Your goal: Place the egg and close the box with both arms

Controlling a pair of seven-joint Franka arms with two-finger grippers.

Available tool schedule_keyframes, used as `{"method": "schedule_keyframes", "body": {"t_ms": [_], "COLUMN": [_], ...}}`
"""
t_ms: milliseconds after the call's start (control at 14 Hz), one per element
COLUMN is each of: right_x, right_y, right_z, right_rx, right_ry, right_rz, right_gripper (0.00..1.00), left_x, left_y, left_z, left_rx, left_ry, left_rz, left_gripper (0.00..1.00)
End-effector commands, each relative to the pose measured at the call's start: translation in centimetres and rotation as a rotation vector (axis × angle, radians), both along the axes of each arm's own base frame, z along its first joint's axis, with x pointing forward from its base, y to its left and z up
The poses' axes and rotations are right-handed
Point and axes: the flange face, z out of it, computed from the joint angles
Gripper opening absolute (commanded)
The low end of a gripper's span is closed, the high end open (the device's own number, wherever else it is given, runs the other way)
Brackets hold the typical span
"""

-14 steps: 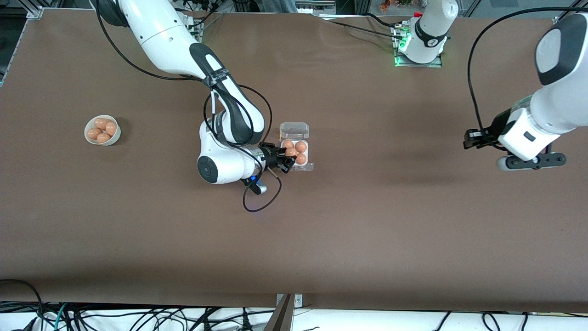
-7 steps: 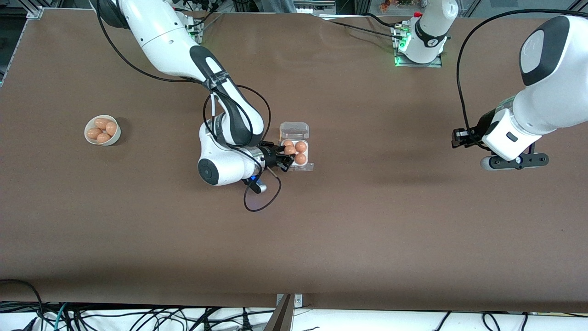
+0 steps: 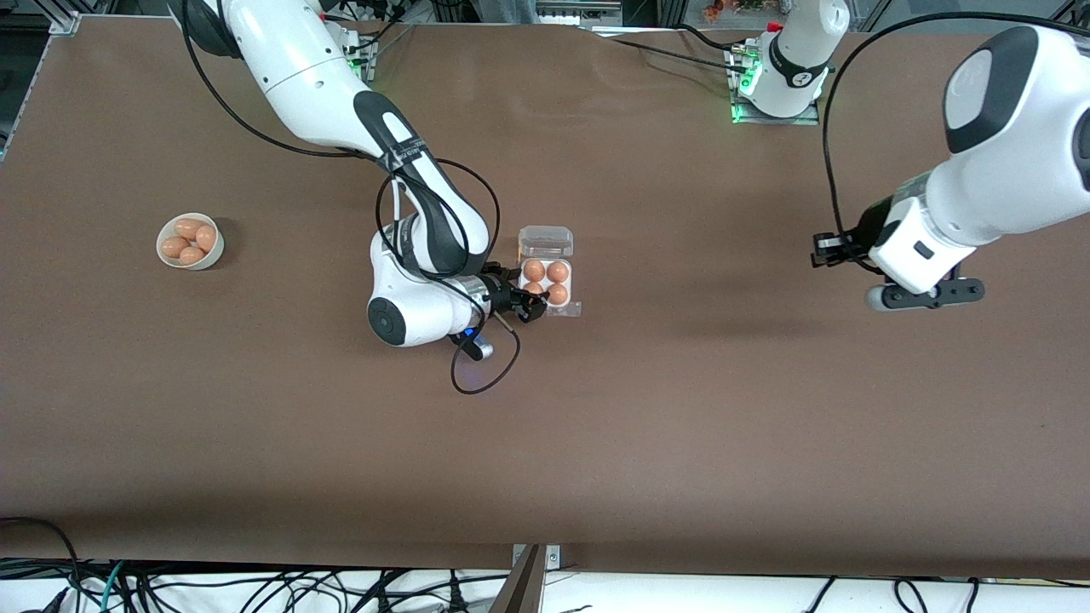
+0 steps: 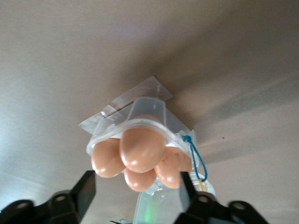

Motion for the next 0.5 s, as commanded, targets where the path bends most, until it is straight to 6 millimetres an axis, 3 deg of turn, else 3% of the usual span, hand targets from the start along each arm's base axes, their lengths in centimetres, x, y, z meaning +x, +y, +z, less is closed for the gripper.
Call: {"method": "schedule_keyframes", "body": {"t_ms": [0,214,429], "right_x": [1.3,3.0,4.6], "right_y": [0.0,-1.9,-5.1], "right_z": [2.4,4.9,9.1], "right_rx": [0.024,-0.011,-0.061], "right_ry": [-0.019,-0.091,-0.155], "right_rz": [-0.011,-0.003,0.015], "right_gripper": [1.0,1.0,1.0], "left_x": [-0.5,-2.2,-4.4], "left_y": [-2.9,-8.8,-16.0], "left_z": [-0.4,-2.0,-6.3], "left_rx": [-0.064,-0.06,-0.052], "left_ry": [0.059,0.13,0.257], "left_rz": [0.013,-0.031,-0.037], "left_gripper": [0.2,0.15,0.12]}}
